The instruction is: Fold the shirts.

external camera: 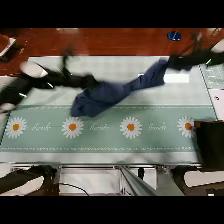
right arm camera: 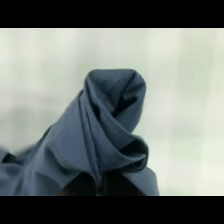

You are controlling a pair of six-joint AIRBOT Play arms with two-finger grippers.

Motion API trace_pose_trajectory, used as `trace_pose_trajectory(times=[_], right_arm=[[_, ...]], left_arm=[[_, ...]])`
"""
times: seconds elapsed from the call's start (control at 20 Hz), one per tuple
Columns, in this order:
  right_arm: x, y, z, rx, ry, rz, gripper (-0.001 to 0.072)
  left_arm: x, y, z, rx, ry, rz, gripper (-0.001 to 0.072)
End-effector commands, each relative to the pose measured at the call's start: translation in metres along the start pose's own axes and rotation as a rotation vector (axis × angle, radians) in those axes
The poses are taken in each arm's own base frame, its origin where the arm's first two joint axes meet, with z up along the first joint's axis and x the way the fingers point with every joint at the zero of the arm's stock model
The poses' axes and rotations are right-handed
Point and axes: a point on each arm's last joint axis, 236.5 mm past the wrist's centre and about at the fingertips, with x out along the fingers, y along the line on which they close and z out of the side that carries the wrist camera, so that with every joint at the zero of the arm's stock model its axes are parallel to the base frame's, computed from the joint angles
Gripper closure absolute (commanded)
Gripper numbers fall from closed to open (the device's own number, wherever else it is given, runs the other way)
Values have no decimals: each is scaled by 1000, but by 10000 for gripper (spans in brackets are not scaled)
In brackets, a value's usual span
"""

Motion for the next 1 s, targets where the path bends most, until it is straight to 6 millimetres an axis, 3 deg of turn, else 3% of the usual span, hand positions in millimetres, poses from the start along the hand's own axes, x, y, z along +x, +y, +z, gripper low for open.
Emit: trace_pose_trajectory(times=[0.0, 0.1, 0.2, 0.25, 0.4, 0.5, 0.6, 0.7, 0.85, 0.95], right_arm=[[-140, 93, 82, -244, -329, -11, 691], [-232, 144, 89, -362, -522, -47, 690], [-303, 178, 66, -443, -643, -95, 690], [-333, 194, 49, -477, -686, -108, 690], [-411, 226, -6, -561, -811, -185, 690], [-444, 233, -43, -581, -850, -238, 690], [-453, 231, -80, -572, -815, -268, 690], [-441, 217, -110, -531, -731, -285, 690], [-392, 183, -146, -434, -557, -277, 690], [-343, 158, -171, -356, -418, -241, 690]], left_arm=[[-147, -94, 125, 259, -436, -3, 689], [-244, -156, 152, 418, -659, 33, 689], [-320, -205, 148, 541, -829, 95, 689], [-348, -225, 139, 592, -898, 132, 689], [-409, -272, 102, 717, -1068, 276, 689], [-432, -290, 76, 790, -1142, 432, 689], [-439, -300, 51, 844, -1160, 569, 689], [-431, -302, 33, 841, -1128, 585, 689], [-415, -282, 32, 796, -1063, 524, 689], [-391, -239, 41, 682, -972, 462, 689]])
